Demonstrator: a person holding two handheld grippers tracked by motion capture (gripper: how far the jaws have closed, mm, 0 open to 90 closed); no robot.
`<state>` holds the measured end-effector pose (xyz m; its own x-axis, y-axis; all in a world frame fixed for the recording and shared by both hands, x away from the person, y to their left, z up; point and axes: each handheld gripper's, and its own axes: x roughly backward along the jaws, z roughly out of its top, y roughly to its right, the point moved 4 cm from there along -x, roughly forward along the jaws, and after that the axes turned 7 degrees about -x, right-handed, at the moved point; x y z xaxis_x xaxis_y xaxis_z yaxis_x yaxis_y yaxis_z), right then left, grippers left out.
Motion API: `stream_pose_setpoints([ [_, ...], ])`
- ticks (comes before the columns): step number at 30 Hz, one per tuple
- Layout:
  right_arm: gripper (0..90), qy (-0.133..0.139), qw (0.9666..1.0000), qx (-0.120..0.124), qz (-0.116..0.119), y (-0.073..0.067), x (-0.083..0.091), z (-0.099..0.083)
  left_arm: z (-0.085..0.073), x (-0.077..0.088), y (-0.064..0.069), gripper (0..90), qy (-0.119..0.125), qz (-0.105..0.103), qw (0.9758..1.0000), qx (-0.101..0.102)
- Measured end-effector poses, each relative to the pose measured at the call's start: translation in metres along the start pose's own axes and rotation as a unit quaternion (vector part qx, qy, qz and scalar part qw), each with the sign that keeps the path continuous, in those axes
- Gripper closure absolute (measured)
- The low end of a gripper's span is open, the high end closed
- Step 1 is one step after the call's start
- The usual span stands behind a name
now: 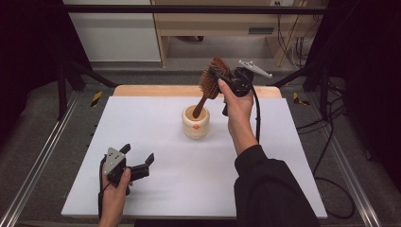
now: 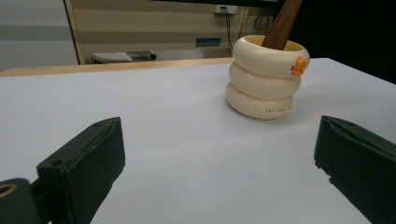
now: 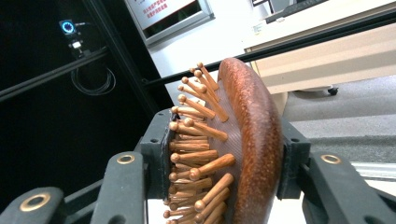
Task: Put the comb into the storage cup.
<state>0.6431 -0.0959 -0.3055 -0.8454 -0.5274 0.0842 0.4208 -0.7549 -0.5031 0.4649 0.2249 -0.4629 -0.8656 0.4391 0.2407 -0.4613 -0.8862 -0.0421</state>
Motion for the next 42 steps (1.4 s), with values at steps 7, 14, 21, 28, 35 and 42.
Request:
stream_pose_setpoints([
  [7, 50.4, -0.008, 1.0000, 0.003, -0.001, 0.001, -0.002, -0.007, 0.000, 0.000, 0.000, 2.1, -0.001, -0.001, 1.0000, -0.001],
  [14, 50.4, -0.015, 0.9999, 0.002, -0.003, 0.004, -0.003, -0.013, 0.000, 0.000, 0.000, 2.1, -0.001, -0.001, 1.0000, -0.001],
  [21, 50.4, -0.020, 0.9998, 0.000, -0.004, 0.006, -0.004, -0.019, 0.000, 0.000, 0.001, 2.0, -0.001, -0.002, 1.0000, -0.002],
  [28, 50.4, -0.024, 0.9997, 0.003, -0.004, 0.005, -0.006, -0.022, 0.000, 0.000, 0.000, 2.1, -0.001, -0.002, 1.0000, -0.001],
  [35, 50.4, -0.027, 0.9996, 0.006, -0.006, 0.004, -0.008, -0.024, 0.000, 0.000, 0.000, 2.1, -0.001, -0.002, 1.0000, -0.002],
  [42, 50.4, -0.026, 0.9996, 0.007, -0.005, 0.004, -0.008, -0.024, 0.000, 0.000, 0.001, 2.1, -0.001, -0.003, 1.0000, -0.002],
])
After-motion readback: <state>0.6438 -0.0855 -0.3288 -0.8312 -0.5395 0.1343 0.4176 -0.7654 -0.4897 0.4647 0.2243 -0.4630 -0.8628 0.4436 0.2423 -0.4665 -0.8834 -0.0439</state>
